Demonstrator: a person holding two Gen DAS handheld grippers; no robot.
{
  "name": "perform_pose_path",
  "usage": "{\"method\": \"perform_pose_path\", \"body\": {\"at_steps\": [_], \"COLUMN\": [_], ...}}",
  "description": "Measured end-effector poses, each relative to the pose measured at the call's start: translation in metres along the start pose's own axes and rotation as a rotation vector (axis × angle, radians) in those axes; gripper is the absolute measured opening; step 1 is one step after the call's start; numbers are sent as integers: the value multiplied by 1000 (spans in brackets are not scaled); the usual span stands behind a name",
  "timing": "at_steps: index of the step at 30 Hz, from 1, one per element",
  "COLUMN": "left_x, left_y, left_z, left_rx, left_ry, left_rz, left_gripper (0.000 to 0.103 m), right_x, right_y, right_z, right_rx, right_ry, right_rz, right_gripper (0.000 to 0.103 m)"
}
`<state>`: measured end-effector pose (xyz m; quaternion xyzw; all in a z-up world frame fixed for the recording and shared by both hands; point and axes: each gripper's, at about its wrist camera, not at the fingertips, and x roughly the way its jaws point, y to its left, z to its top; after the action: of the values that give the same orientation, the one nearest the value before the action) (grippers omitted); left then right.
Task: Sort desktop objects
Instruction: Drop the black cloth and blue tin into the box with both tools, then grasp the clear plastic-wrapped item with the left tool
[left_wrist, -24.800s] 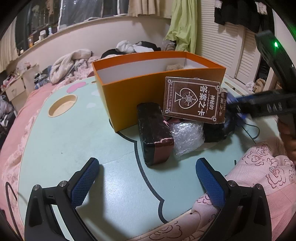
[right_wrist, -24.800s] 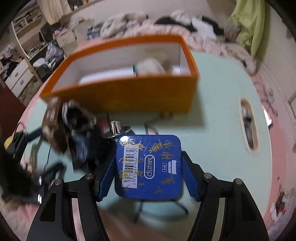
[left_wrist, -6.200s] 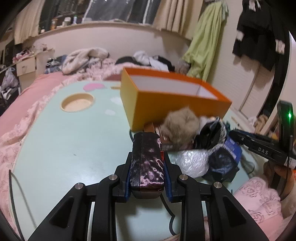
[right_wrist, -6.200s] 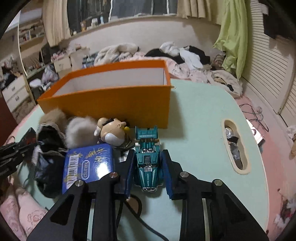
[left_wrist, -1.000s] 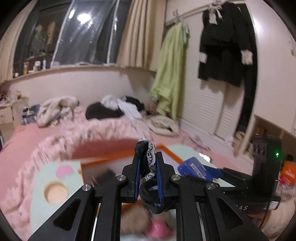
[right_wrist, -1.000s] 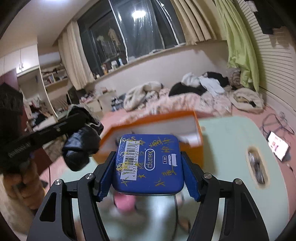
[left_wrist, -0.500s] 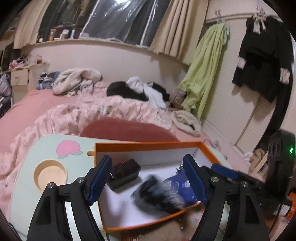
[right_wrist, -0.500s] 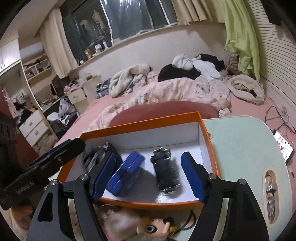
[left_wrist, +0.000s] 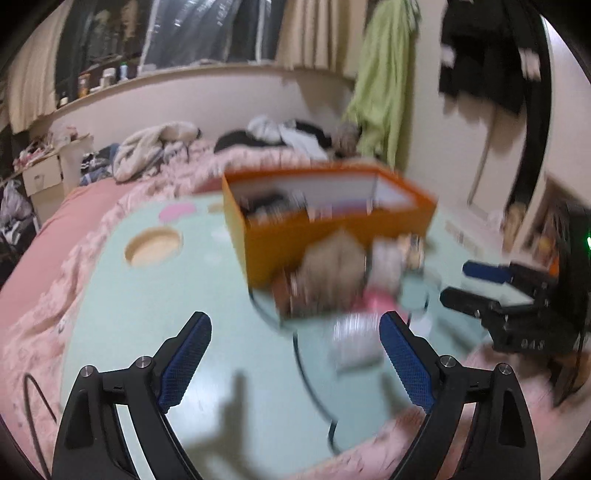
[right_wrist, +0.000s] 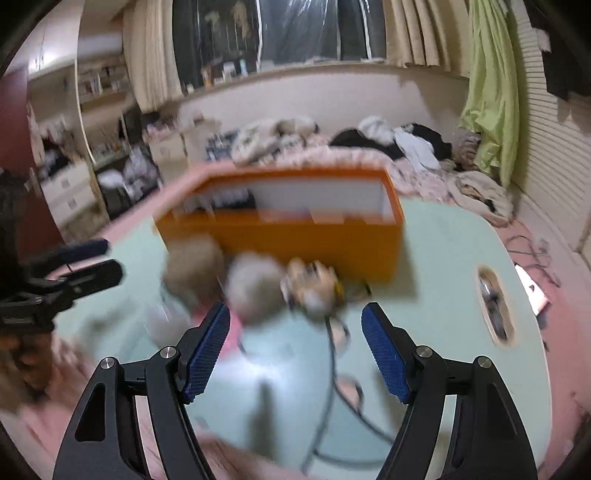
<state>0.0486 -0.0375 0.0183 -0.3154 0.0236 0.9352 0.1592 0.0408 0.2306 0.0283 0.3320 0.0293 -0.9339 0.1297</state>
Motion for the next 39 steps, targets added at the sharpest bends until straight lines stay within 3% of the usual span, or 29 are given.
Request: {"method": "perform_pose_path", "body": {"at_steps": [1,2,3,5,15,22,33,35,37,39], "left_x": [10,22,30,33,30,30,30,34,44,46], "left_y": [-4,-7,-8,-8,-5,-4,-11,-15,-20,-25], "left_z": [-8,-13,-16,-14,-15,-17,5,11,13,12], "left_rx": [32,52,49,64,66,66,-23,-27,-18,3], "left_ry": [34,80,87,105,89,88,75,80,117,118], "left_rz": [37,62,40,10,11,9,-92,-109,-104,-82], "left_gripper": [95,96,102,103,103,103,102,91,56,42], "right_x": [11,16,23,37,73,76,83,83,84,81], "right_y": [0,5,6,4,0,3,5,5,5,4], "right_z": [-8,-10,-7,-4,-4,2,4,4,4,4], "right_rx": [-3,-44,-50,-54,-55,-55,-54,-54,-54,-55], "right_ry": [54,40,50,57,50,49,46,46,46,47], "right_rz": [-24,-71,-61,-56,-50,-50,-47,-47,-47,-47], "right_gripper": [75,78,78,81,82,82,82,82,82,82]}}
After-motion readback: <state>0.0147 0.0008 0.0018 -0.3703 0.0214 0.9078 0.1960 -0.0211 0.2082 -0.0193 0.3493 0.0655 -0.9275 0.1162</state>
